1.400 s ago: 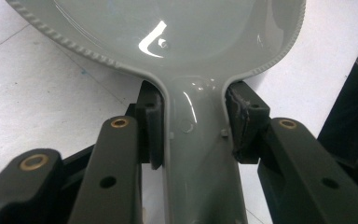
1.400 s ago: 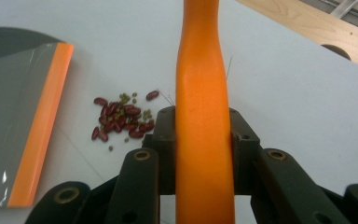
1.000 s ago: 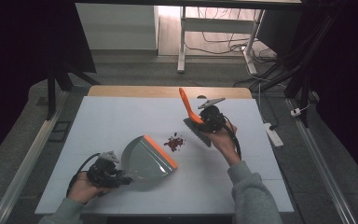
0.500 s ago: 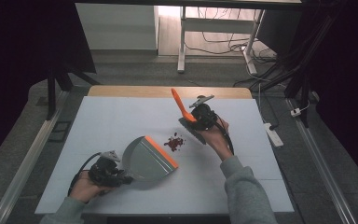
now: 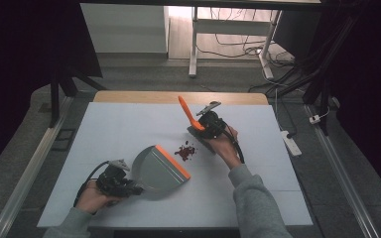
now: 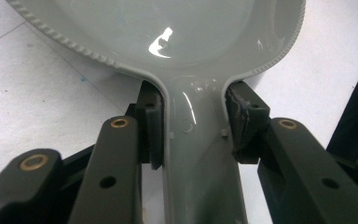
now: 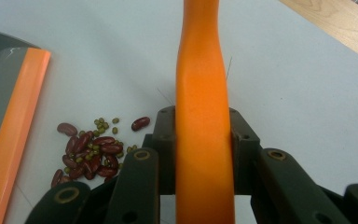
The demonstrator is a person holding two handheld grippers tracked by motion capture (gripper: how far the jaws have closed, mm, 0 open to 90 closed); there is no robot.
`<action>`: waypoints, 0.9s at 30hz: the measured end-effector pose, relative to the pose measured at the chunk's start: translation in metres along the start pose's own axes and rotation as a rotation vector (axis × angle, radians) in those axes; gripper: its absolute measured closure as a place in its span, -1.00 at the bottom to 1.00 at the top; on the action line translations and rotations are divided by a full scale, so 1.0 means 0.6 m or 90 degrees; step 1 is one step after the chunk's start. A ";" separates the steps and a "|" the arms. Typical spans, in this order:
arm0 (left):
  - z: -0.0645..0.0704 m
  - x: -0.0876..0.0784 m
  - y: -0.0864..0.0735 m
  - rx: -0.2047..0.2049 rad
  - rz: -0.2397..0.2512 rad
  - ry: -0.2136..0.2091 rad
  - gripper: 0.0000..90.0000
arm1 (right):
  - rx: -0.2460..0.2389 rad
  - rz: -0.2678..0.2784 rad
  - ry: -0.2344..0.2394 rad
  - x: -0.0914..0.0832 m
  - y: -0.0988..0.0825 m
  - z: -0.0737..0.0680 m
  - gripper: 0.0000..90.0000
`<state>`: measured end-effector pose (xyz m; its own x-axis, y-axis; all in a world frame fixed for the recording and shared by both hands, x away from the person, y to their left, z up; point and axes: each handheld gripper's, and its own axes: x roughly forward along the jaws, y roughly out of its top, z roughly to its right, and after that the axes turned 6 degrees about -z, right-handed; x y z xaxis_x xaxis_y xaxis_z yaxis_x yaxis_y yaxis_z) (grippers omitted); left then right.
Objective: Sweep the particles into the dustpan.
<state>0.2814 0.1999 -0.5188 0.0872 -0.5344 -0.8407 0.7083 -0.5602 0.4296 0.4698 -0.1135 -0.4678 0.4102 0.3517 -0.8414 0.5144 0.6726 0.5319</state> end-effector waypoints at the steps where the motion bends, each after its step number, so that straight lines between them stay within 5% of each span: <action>1: -0.001 0.000 0.001 -0.001 0.000 -0.001 0.37 | -0.001 -0.001 -0.001 0.001 0.001 -0.001 0.57; 27: -0.004 0.008 0.008 -0.003 -0.007 -0.013 0.37 | -0.036 -0.026 0.002 0.033 0.022 -0.031 0.57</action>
<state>0.2869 0.1963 -0.5217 0.0647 -0.5417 -0.8381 0.7120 -0.5634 0.4191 0.4708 -0.0859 -0.4790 0.3871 0.3255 -0.8627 0.4866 0.7226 0.4910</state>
